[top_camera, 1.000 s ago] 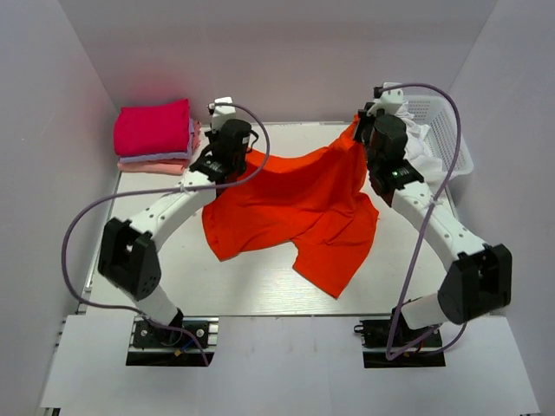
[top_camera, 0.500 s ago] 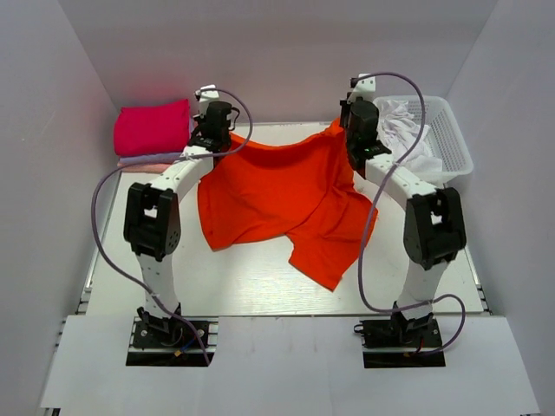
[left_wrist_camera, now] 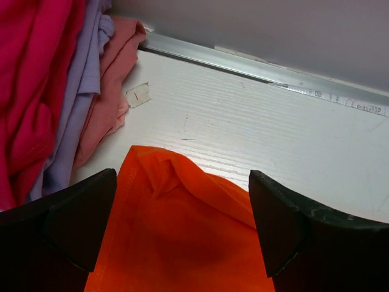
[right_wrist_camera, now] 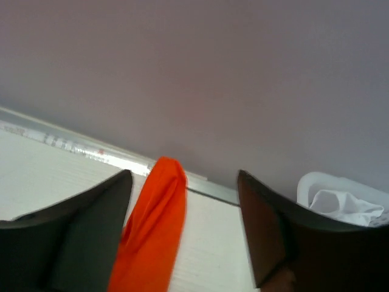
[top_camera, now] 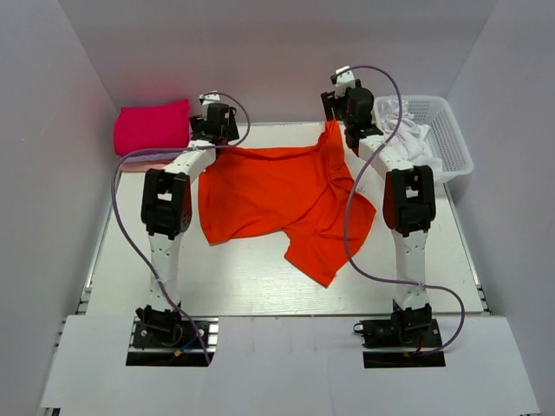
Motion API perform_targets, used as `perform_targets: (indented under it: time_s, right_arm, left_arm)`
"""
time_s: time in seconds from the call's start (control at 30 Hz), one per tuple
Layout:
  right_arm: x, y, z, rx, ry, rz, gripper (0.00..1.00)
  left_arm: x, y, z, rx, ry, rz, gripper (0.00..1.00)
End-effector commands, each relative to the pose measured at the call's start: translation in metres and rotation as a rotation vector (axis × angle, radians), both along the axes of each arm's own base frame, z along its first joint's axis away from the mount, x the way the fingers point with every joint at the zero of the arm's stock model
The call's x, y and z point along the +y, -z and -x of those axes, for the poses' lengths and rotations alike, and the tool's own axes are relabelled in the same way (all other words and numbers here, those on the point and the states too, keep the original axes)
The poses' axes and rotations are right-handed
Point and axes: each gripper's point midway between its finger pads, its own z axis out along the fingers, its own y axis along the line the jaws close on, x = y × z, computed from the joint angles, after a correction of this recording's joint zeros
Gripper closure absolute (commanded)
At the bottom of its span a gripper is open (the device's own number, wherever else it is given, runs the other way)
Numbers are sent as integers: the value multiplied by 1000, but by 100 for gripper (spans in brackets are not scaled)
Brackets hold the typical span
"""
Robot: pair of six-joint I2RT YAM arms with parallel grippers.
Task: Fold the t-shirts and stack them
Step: Flatten out the tshirt
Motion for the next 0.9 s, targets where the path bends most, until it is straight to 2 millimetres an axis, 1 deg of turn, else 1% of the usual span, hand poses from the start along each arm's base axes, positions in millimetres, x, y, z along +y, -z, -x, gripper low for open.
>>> perform_targets:
  time_s: [0.0,0.03,0.07,0.1,0.13,0.17,0.2,0.23,0.27,0.3,0.33,0.37,0.4,0.43,0.47,0.5,0.53,0.57,0.6,0.63,0.67,0.7,0.73,0.77,0.8,0.87]
  right_arm:
    - [1,-30,-4,19,-21,-37,21]
    - [3,-43,1,25,-26,-66,10]
    - [3,-30,9,103,-34,-57,10]
    - [13,-26,20,171,-58,-88,10]
    - [14,-40,38,209,-66,-96,10]
    - [23,-42,48,237,-105,-116,10]
    - [27,-16,65,346,-105,-176,10]
    - [27,-28,80,361,-113,-210,10]
    - [26,-28,97,392,-117,-233,10]
    - [25,-22,116,459,-84,-325,10]
    - [24,-16,126,490,-73,-343,10]
    - [20,-21,146,500,-70,-358,10]
    - [19,4,161,570,-46,-379,10]
    - [18,30,178,642,-24,-385,10]
    - [18,16,191,626,-38,-402,10]
    - [16,24,200,655,-28,-401,10]
    - [11,58,222,745,7,-392,10]
    - [8,58,231,755,17,-388,10]
    - [2,80,250,814,45,-374,10]
    - [-2,83,259,831,67,-378,10]
    - [0,89,267,852,63,-374,10]
    - [-4,99,280,878,74,-373,10]
    - [-5,108,291,901,75,-371,10]
    - [-6,119,304,934,72,-363,10]
    - [-3,111,311,927,40,-380,10]
    - [-4,127,327,958,40,-379,10]
  left_arm:
    - [-6,-60,-8,-73,33,43,0]
    - [-6,-60,1,-36,43,41,0]
    - [-5,-68,5,-35,43,40,0]
    - [-5,-65,14,-10,52,40,0]
    - [-5,-85,27,-24,49,72,0]
    - [-4,-90,36,-23,53,87,0]
    - [-6,-68,56,45,75,99,0]
    - [-13,-67,69,55,81,134,0]
    - [-16,-88,86,28,110,174,0]
    - [-15,-59,110,110,115,182,0]
    - [-21,-55,125,127,133,208,0]
    - [-31,-48,140,157,169,268,0]
    - [-32,-34,167,206,190,296,0]
    - [-37,-27,180,229,213,331,0]
    - [-43,-4,204,302,244,372,0]
    - [-45,0,214,319,261,385,0]
    - [-53,-4,224,322,301,406,0]
    - [-50,8,236,358,287,409,0]
    - [-48,14,246,393,279,405,0]
    - [-47,17,257,413,275,393,0]
    - [-41,21,264,432,252,375,0]
    - [-31,27,277,481,216,346,0]
    - [-21,30,283,487,161,306,0]
    - [-15,31,293,489,113,303,0]
    - [-10,32,299,489,85,301,0]
    - [-10,36,310,502,96,312,2]
